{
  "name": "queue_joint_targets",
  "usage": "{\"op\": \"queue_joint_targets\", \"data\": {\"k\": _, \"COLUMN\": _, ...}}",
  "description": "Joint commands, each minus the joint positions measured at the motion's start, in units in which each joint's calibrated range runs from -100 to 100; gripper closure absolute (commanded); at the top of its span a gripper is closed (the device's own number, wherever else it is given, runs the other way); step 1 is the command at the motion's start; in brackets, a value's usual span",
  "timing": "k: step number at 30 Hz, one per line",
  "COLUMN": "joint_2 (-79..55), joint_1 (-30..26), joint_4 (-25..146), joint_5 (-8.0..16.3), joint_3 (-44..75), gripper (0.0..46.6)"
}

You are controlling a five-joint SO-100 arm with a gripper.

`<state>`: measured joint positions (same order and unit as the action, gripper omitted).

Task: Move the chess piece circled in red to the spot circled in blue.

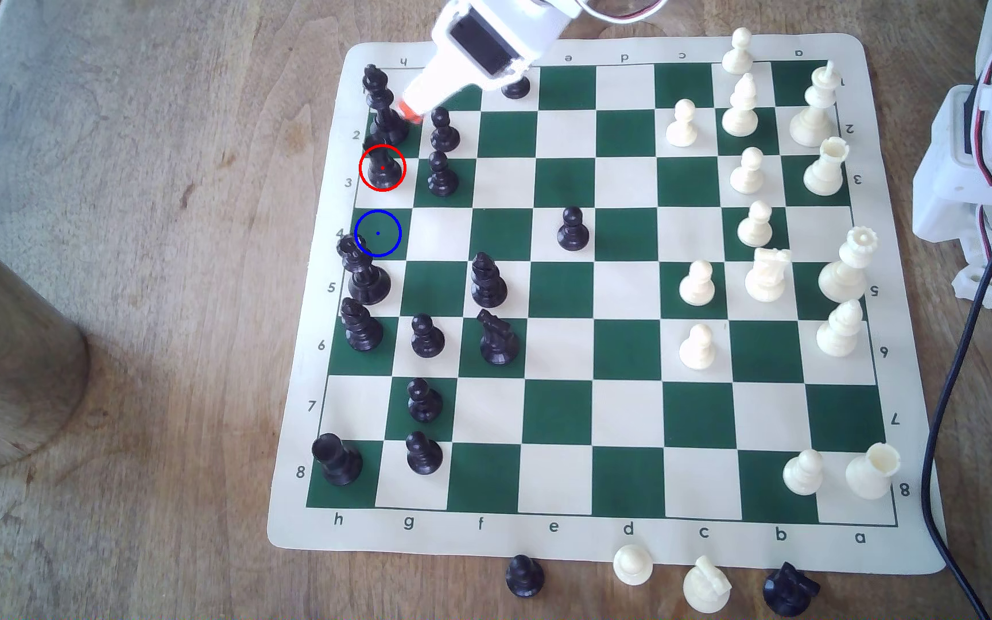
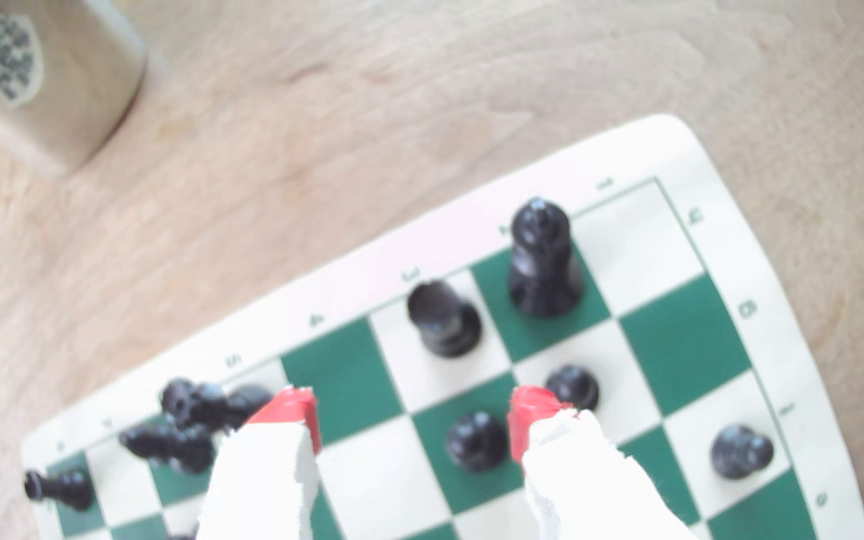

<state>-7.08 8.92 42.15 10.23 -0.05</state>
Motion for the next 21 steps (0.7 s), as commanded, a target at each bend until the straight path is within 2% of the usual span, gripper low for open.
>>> {"op": "queue_joint_targets", "data": {"k": 1, "joint_2": -1.8, "joint_1": -0.6, "joint_4": -4.1, "joint_5": 0.0, "joint_3": 7.0, "gripper": 24.1}}
{"op": "queue_joint_targets", "data": {"k": 21, "joint_2": -14.2, "joint_1": -1.4, "joint_4": -7.3, "joint_5": 0.0, "joint_3": 16.7, "gripper": 24.1}}
